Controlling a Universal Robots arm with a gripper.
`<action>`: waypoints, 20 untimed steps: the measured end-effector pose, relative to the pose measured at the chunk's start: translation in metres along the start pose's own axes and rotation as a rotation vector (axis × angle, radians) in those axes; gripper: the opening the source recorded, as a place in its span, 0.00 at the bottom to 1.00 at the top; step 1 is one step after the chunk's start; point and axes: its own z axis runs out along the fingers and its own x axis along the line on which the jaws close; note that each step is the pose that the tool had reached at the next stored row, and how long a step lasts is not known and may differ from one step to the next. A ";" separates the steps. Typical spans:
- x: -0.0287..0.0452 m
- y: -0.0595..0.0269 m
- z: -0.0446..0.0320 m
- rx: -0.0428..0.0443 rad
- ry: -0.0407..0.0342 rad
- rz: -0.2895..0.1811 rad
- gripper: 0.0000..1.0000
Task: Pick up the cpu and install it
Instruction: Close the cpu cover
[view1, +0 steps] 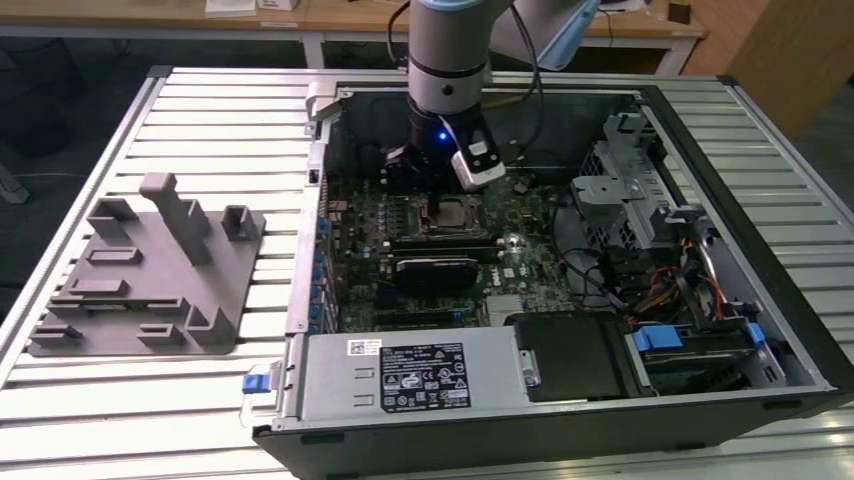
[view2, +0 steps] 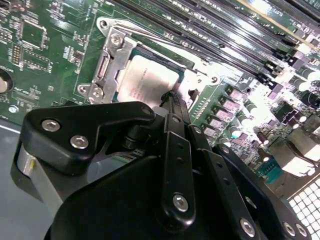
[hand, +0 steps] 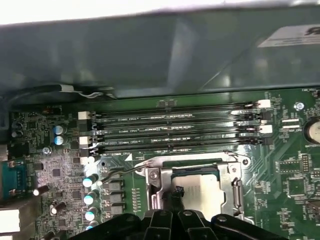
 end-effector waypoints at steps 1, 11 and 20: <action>0.0010 -0.0001 0.0004 -0.0002 -0.0005 0.000 0.11; 0.0057 -0.0006 0.0061 -0.0003 -0.0021 0.000 0.11; 0.0063 -0.0007 0.0087 -0.0002 -0.0021 0.000 0.11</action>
